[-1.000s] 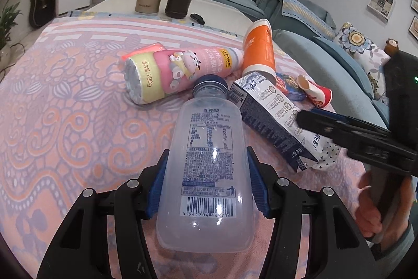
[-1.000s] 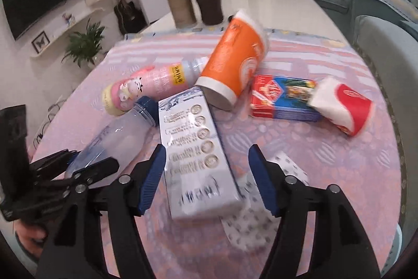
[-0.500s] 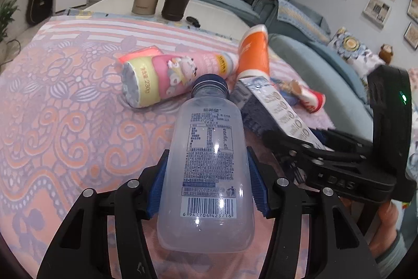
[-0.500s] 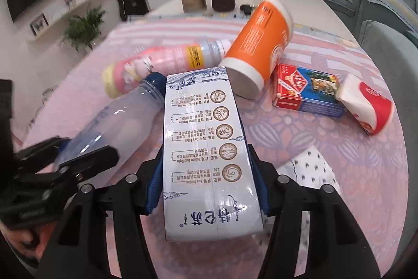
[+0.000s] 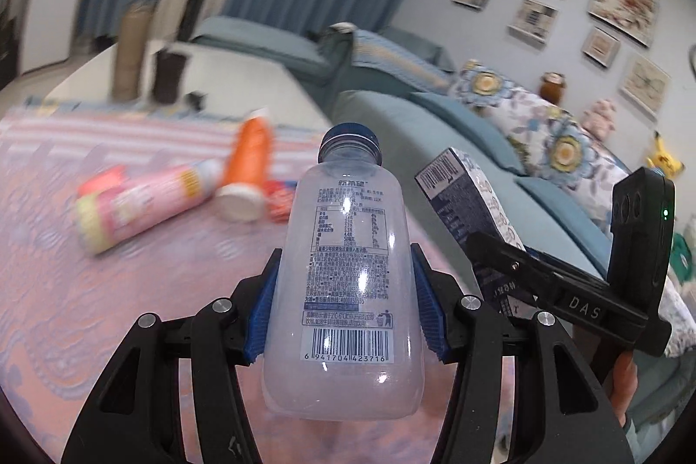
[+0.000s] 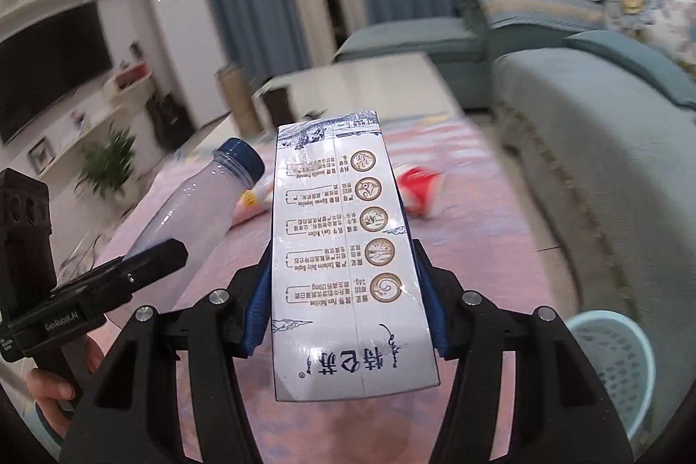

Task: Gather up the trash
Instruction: 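Carry bottle and carton to the wastebasket and open both tools, then grasp the polka-dot tissue with the right tool while the left tool grasps the pink bottle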

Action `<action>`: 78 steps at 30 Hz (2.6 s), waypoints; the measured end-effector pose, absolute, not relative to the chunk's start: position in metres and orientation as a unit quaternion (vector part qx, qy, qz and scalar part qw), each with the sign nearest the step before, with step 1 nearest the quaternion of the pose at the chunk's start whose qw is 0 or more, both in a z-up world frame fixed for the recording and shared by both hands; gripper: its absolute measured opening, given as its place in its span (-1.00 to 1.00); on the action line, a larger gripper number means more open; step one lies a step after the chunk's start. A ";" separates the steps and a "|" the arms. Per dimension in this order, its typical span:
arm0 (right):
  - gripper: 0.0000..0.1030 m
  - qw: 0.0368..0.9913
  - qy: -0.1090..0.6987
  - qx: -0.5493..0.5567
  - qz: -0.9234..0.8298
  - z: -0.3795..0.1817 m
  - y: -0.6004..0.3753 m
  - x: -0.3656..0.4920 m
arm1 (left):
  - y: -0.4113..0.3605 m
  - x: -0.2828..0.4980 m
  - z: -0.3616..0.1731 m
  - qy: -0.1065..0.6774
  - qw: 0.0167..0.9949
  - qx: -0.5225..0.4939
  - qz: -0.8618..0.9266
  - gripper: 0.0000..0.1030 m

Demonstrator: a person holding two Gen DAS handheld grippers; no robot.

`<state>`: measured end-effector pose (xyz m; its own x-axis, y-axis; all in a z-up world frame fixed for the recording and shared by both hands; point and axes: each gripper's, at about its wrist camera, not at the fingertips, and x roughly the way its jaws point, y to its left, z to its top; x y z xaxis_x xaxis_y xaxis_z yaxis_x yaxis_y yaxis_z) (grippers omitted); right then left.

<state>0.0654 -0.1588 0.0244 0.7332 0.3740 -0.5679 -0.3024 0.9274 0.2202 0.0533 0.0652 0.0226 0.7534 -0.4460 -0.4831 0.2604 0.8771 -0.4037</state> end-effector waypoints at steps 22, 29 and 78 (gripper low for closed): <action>0.04 0.853 0.433 0.268 -0.112 -0.106 -0.414 0.002 | -0.194 0.090 -0.054 0.414 0.828 -0.034 -0.378 0.03; 0.07 0.809 0.484 0.305 -0.138 -0.159 -0.439 0.003 | -0.211 0.088 -0.093 0.447 0.811 -0.003 -0.379 0.04; -0.36 0.934 0.315 0.072 0.150 -0.036 -0.117 0.089 | 0.197 0.152 -0.026 0.348 0.935 -0.060 -0.020 0.55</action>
<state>0.0887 -0.1167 -0.0359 0.7565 0.3266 -0.5666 -0.2356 0.9443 0.2298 0.1520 0.1967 -0.0262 0.7564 -0.0797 -0.6492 -0.0035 0.9921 -0.1258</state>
